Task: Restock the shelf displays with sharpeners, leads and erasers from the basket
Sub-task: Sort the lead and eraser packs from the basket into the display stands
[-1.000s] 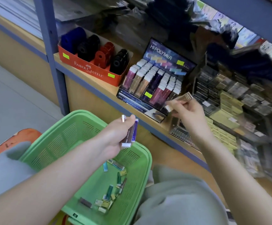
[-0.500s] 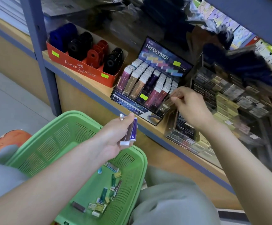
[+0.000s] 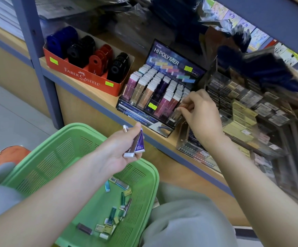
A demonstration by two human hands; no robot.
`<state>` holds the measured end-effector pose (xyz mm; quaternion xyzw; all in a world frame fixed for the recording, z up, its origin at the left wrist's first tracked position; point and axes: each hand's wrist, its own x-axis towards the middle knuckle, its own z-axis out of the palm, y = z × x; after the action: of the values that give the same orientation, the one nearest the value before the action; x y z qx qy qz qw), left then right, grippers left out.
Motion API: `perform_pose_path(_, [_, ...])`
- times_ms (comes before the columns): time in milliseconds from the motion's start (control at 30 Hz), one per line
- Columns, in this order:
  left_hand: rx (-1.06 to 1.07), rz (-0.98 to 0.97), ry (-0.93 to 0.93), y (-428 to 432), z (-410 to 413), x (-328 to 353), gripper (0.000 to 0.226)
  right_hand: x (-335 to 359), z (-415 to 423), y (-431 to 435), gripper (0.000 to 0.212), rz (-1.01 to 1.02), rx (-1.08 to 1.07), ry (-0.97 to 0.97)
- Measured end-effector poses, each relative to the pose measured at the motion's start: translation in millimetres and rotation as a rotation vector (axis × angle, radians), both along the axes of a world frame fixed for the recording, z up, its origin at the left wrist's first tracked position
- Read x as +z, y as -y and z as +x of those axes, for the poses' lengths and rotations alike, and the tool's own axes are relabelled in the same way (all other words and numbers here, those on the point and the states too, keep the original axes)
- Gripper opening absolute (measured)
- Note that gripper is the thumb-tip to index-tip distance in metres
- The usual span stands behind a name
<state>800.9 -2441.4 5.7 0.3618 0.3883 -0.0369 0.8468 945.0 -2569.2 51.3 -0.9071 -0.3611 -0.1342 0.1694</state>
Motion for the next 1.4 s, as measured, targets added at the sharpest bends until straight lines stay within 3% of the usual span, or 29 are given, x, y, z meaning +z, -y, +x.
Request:
perform_pose_path(100, [0.032,-0.012,0.011,-1,1,1,0.031,1,-4,3,0.018,-0.013,0.002,0.115])
perform_pose_path(167, [0.049,-0.006,0.010,-2,2,1,0.030,2,-17,2,0.017,0.075,0.004,0.065])
perform_pose_path(267, [0.083,0.012,0.001,-2,3,0,0.027,-4,-50,-4,0.014,0.183,0.064,-0.282])
perform_pose_path(433, [0.102,0.044,0.026,0,3,-3,0.025,-22,-90,-14,0.017,0.116,0.026,-0.943])
perform_pose_path(600, [0.014,0.139,0.019,3,-3,-4,0.026,-24,-90,-14,0.015,0.198,-0.065,-1.171])
perform_pose_path(833, [-0.102,0.163,0.066,5,-3,1,0.034,-12,-85,-4,0.007,0.409,-0.134,-1.268])
perform_pose_path(1067, [-0.140,0.233,0.168,5,-8,1,0.016,-10,-84,-5,0.012,0.242,-0.039,-1.063])
perform_pose_path(1200, [-0.167,0.276,0.194,1,-11,5,0.017,-6,-75,-9,0.018,0.104,0.083,-0.837])
perform_pose_path(1400, [-0.120,0.204,0.099,-6,-18,8,0.025,25,-62,-23,0.006,0.246,0.094,-0.943])
